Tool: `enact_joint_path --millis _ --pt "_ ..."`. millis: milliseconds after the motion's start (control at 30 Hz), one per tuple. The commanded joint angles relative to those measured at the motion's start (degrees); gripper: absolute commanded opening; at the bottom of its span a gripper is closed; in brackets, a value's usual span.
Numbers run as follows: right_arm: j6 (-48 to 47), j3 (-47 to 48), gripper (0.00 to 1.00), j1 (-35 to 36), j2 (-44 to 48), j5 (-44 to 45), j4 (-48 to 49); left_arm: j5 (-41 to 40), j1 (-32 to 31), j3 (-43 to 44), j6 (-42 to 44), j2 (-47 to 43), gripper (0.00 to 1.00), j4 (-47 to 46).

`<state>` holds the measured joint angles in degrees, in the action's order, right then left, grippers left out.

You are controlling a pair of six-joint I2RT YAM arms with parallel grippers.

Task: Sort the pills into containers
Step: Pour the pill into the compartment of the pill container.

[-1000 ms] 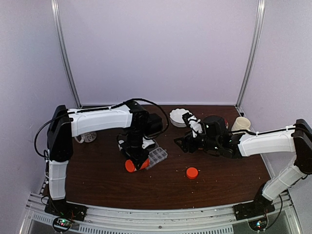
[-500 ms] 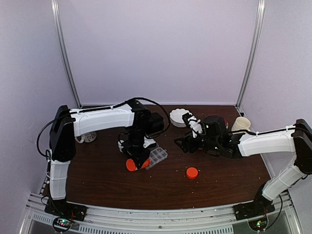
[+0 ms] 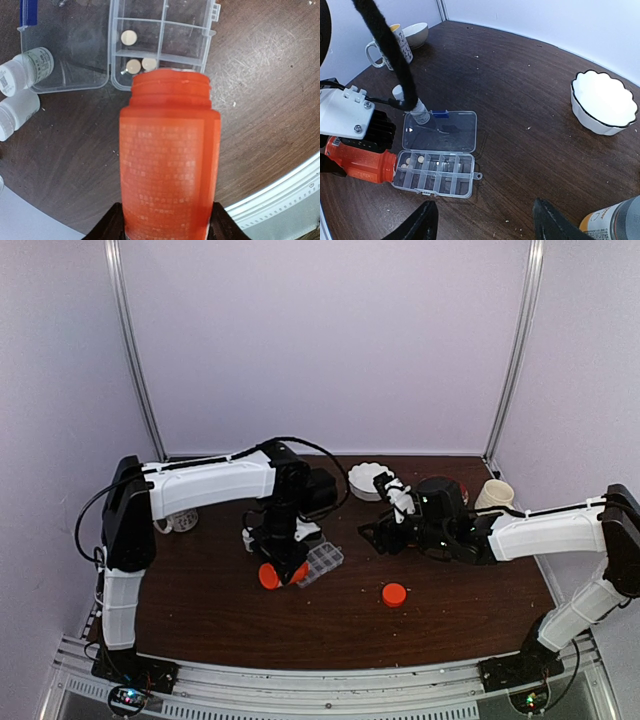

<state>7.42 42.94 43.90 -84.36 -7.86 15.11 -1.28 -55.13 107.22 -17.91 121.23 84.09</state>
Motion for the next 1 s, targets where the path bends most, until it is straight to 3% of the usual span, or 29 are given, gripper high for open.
enact_joint_path --millis 0,133,300,567,967 --pt "0.2 0.9 0.62 0.0 0.0 -1.1 1.2 -0.2 -0.3 1.2 0.7 0.6 0.0 0.7" --pt "4.1 -1.1 0.38 0.8 0.8 -4.5 5.0 -0.3 -0.3 1.0 0.7 -0.4 0.0 0.5" --pt "12.0 -0.8 0.0 5.6 0.8 -2.7 6.7 -0.4 -0.3 -0.1 0.7 -1.2 0.0 -0.2" --pt "28.3 -1.9 0.0 12.7 -7.3 2.6 18.4 -0.6 -0.2 -0.5 0.5 -1.2 0.0 -0.5" --pt "32.7 2.4 0.0 15.3 -17.2 3.7 25.1 -0.7 -0.3 -0.9 0.4 -1.3 0.0 -0.8"
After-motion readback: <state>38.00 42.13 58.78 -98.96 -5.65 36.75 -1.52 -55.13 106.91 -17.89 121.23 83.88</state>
